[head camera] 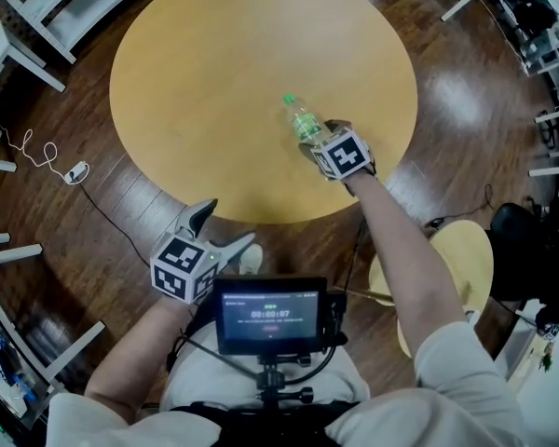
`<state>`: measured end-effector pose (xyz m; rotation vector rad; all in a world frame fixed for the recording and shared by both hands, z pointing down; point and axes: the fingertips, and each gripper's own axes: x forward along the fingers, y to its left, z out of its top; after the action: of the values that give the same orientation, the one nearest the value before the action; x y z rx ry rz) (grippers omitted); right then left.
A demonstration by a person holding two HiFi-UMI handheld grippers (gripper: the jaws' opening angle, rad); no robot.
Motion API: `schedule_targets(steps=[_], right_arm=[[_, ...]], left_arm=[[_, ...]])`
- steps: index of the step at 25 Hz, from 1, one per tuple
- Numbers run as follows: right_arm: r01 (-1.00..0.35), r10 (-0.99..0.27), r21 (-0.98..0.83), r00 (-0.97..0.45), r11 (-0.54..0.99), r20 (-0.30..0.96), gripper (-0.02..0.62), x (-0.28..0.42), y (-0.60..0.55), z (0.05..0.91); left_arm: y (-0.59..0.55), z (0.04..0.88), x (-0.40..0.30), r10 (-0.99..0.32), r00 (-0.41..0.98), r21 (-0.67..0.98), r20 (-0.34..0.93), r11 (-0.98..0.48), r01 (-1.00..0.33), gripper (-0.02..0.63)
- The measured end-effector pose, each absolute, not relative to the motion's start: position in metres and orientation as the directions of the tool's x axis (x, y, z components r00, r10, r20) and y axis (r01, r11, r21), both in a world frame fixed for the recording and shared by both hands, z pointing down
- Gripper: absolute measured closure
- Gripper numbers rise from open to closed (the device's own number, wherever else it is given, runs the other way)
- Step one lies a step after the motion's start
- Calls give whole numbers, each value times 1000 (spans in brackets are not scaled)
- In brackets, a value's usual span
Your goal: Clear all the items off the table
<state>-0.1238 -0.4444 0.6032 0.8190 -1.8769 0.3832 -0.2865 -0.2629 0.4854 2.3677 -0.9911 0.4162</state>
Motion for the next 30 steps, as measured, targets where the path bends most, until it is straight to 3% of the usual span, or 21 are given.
schedule_targets(steps=[6,13,21,30], right_arm=[[-698,-410,122,-263,706,873,232,-111,-432,580],[-782,-562,124,-318,611,764,232,-91,-390,521],[-899,-656,71,-260,433,709,232,-16,-261,491],[-982,-789,14,-144,189,597,232,103,-47,443]], left_arm=[[-268,484,-270,-540,713,382,446,-606,-698,190],[-274,495,-256,-527,738,406,421,-618,-673,190],[-251,504,-214,-492,769,382,408,-673,-633,190],[-141,474,-110,-434,816,293,382,-780,-553,190]])
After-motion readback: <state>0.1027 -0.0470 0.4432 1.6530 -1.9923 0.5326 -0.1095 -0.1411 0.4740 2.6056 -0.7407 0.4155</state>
